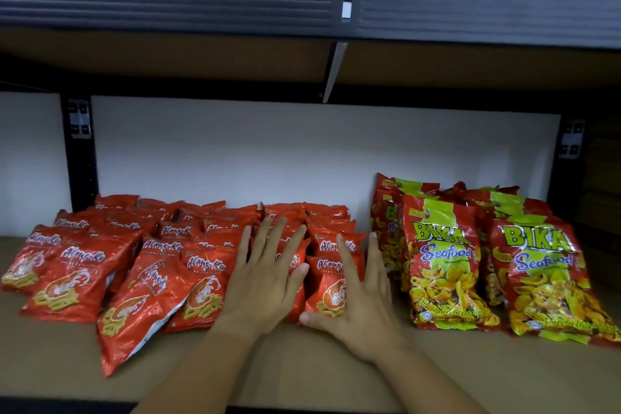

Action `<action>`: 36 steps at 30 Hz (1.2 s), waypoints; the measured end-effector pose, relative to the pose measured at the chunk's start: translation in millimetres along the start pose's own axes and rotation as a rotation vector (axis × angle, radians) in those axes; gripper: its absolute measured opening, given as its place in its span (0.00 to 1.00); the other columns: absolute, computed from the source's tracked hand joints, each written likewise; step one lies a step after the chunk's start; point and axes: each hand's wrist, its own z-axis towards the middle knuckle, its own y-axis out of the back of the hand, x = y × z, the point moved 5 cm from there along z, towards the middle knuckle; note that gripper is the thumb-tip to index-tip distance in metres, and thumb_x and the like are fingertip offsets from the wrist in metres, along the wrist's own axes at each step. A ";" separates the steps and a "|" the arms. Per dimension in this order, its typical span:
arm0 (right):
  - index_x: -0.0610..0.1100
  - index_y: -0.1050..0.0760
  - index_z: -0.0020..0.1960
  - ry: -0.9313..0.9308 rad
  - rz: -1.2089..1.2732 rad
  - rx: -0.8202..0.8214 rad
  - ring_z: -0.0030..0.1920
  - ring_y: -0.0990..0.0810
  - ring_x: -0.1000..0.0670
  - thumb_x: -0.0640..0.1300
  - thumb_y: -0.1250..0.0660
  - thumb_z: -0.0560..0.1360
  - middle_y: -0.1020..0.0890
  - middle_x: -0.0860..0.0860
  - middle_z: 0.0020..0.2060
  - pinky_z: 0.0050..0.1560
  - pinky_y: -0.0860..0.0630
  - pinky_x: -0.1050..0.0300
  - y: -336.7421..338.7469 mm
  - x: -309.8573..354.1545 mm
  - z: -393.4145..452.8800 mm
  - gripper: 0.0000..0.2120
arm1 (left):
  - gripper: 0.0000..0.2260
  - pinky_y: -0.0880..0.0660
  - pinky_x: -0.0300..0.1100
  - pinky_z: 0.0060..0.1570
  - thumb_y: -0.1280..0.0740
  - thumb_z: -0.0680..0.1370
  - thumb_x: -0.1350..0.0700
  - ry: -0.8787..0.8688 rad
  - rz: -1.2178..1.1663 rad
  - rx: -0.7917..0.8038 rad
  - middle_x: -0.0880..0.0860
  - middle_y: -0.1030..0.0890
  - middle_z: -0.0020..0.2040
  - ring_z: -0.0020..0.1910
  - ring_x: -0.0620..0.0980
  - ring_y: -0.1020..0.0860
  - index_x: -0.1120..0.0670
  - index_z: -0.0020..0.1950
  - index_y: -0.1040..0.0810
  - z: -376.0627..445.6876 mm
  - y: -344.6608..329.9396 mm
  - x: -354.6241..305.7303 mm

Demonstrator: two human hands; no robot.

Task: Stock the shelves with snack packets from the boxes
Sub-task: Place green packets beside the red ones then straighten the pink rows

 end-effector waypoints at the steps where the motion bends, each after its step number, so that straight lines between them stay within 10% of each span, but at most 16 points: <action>1: 0.69 0.70 0.74 0.009 -0.021 0.010 0.77 0.71 0.46 0.83 0.36 0.56 0.77 0.55 0.73 0.77 0.54 0.36 1.0 0.7 1.2 0.60 | 0.28 0.54 0.59 0.78 0.62 0.83 0.38 -0.017 -0.009 -0.004 0.53 0.50 0.82 0.81 0.52 0.57 0.45 0.82 0.53 4.8 2.4 2.3; 15: 0.67 0.66 0.76 0.154 -0.151 0.060 0.79 0.64 0.45 0.84 0.37 0.53 0.66 0.55 0.78 0.77 0.48 0.38 -11.4 -11.5 33.0 0.62 | 0.23 0.41 0.60 0.74 0.50 0.82 0.47 0.031 -0.005 -0.037 0.53 0.23 0.66 0.67 0.56 0.28 0.53 0.70 0.25 14.1 -21.0 0.4; 26: 0.64 0.62 0.78 0.081 -0.278 -0.007 0.79 0.61 0.42 0.88 0.45 0.53 0.60 0.48 0.79 0.76 0.50 0.34 1.3 0.6 13.1 0.61 | 0.25 0.54 0.59 0.78 0.53 0.84 0.45 0.024 -0.009 -0.029 0.53 0.43 0.81 0.81 0.53 0.50 0.48 0.81 0.42 -5.6 11.5 1.6; 30: 0.57 0.48 0.80 0.107 -0.289 -0.100 0.79 0.53 0.41 0.84 0.49 0.65 0.46 0.43 0.78 0.77 0.53 0.35 5.0 28.6 -5.6 0.51 | 0.24 0.54 0.56 0.78 0.51 0.84 0.47 -0.019 -0.125 -0.040 0.48 0.45 0.81 0.81 0.49 0.52 0.46 0.81 0.44 -38.0 49.7 25.0; 36: 0.56 0.52 0.80 0.243 -0.120 -0.065 0.79 0.59 0.46 0.76 0.48 0.74 0.53 0.47 0.79 0.78 0.55 0.45 -35.6 111.4 -18.4 0.42 | 0.22 0.50 0.52 0.78 0.52 0.86 0.46 -0.086 -0.143 0.032 0.42 0.47 0.81 0.80 0.44 0.53 0.44 0.81 0.46 -84.7 89.2 116.2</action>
